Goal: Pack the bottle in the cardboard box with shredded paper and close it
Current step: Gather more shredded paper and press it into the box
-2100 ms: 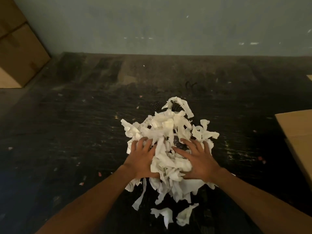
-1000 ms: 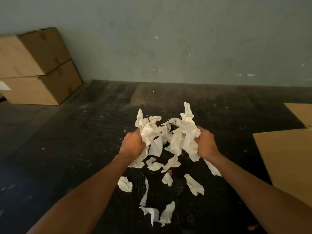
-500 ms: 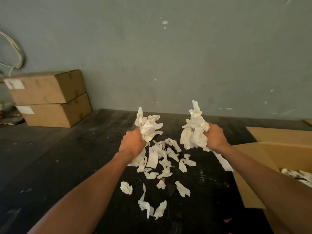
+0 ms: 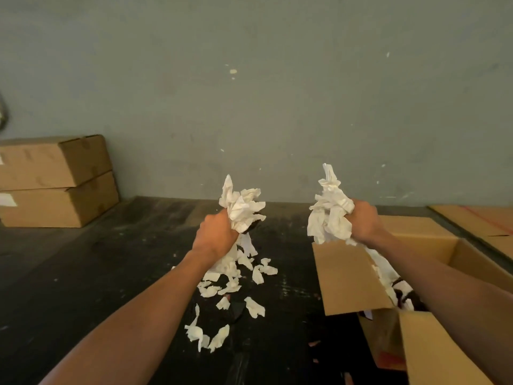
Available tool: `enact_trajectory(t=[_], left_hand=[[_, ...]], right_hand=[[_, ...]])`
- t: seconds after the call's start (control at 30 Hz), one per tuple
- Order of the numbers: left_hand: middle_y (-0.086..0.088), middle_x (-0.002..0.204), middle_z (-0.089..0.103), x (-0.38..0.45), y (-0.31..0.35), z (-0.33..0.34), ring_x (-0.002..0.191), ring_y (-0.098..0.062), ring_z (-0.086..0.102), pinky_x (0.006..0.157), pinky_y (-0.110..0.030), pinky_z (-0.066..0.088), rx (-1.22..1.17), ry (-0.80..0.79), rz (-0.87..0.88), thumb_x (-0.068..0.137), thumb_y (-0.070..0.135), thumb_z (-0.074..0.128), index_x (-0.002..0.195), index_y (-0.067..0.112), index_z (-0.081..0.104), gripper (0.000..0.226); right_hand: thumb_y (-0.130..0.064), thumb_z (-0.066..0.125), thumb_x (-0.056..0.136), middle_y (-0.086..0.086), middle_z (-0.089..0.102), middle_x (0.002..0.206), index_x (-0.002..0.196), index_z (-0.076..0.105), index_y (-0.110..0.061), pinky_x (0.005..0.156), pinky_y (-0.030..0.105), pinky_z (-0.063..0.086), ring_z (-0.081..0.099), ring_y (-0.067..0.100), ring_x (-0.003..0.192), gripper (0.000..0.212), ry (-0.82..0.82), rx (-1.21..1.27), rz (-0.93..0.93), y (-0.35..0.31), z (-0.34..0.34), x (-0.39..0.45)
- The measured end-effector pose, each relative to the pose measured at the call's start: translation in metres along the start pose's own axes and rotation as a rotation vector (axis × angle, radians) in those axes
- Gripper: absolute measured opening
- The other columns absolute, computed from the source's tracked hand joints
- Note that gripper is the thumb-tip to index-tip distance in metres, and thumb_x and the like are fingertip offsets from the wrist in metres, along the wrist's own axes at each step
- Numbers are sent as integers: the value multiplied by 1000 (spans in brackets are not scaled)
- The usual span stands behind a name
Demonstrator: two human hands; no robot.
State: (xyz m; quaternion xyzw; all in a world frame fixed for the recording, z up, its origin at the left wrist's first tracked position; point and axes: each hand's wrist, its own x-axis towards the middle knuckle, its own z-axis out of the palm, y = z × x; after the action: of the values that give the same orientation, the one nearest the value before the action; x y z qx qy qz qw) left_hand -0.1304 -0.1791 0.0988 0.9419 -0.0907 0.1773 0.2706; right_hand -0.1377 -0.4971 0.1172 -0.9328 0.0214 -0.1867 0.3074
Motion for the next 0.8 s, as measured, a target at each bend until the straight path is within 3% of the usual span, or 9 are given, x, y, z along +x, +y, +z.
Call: enact_trajectory(t=[0.1,0.23,0.33,0.53,0.67,0.73,0.8], left_hand=[[-11,106,67,8,38,23,94,-29,66,85,-42,55,-9,-1,27,96,30,57,119,9,57,31],[-10,108,69,27,93,68,97,-29,66,86,-41,53,-41,16,50,95,32,59,120,11,59,33],[-8,102,70,43,141,109,91,-26,67,82,-41,56,-67,13,47,93,32,62,117,13,61,31],[-7,102,68,66,231,197,90,-26,67,78,-39,56,-96,-29,50,91,29,63,115,14,61,29],[-3,101,70,65,269,254,87,-20,67,80,-40,59,-125,-165,57,93,29,61,115,18,62,24],[-3,105,69,62,283,277,91,-24,67,83,-42,57,-113,-243,52,92,34,60,117,19,61,28],[-6,108,69,59,294,299,95,-28,65,84,-40,56,-95,-319,80,91,38,58,116,18,61,32]], right_hand=[[-35,53,79,-9,53,63,66,51,-22,53,19,32,50,11,61,19,3,-23,-4,30,-29,3],[-19,57,91,-12,48,62,63,44,-28,50,18,28,47,10,59,32,-3,-93,3,87,-67,19],[-17,59,92,-3,58,71,72,53,-23,59,23,38,57,20,71,22,-21,-118,7,137,-96,32],[-31,61,92,-3,65,89,89,57,-25,79,39,57,65,18,79,8,-128,-239,-18,242,-115,57],[-24,58,95,-3,62,101,107,64,-12,93,40,51,62,18,92,18,-235,-134,7,287,-111,63],[-26,57,95,1,65,105,112,63,-13,88,33,49,60,19,94,22,-260,-134,7,304,-108,62],[-28,58,94,4,68,104,108,64,-16,82,34,52,63,20,91,20,-312,-136,38,320,-104,58]])
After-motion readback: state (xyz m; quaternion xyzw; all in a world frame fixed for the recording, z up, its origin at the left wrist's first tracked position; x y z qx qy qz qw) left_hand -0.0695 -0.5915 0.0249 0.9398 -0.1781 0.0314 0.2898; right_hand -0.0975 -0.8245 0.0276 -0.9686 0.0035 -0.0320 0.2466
